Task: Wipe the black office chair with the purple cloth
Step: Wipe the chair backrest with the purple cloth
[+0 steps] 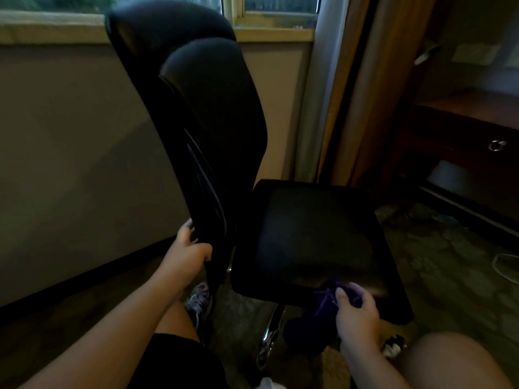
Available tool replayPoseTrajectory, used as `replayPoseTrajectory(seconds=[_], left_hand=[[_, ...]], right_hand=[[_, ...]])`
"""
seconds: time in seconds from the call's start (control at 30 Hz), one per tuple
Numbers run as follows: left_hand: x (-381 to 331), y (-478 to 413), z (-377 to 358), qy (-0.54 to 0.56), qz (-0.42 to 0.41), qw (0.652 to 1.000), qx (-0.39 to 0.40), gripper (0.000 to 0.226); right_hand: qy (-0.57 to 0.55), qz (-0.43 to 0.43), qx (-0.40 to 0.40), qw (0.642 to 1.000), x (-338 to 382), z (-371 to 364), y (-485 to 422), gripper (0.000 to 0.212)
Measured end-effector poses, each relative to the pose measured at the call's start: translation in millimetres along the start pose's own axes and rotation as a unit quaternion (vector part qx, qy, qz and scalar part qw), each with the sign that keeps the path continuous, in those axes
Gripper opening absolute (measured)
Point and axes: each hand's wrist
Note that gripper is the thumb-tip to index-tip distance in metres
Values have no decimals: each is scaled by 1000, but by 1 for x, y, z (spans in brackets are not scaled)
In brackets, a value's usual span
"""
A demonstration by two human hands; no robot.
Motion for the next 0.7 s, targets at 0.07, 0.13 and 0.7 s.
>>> replayPoseTrajectory(seconds=[0.07, 0.13, 0.7], left_hand=[[-3, 7, 4, -8, 16, 1000, 26, 94], [-9, 11, 6, -28, 18, 999, 43, 81], [-296, 25, -26, -215, -445, 859, -134, 80]], right_hand=[[-15, 9, 17, 1000, 3, -2, 16, 41], [-20, 20, 38, 999, 6, -3, 30, 43], [-56, 369, 326, 869, 154, -27, 215, 10]])
Point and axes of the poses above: each hand's wrist, its own y-axis away from the middle knuckle, its own z-axis out of the back of the hand, x = y × z, and after that the axes turned 13 degrees about -z, right-handed
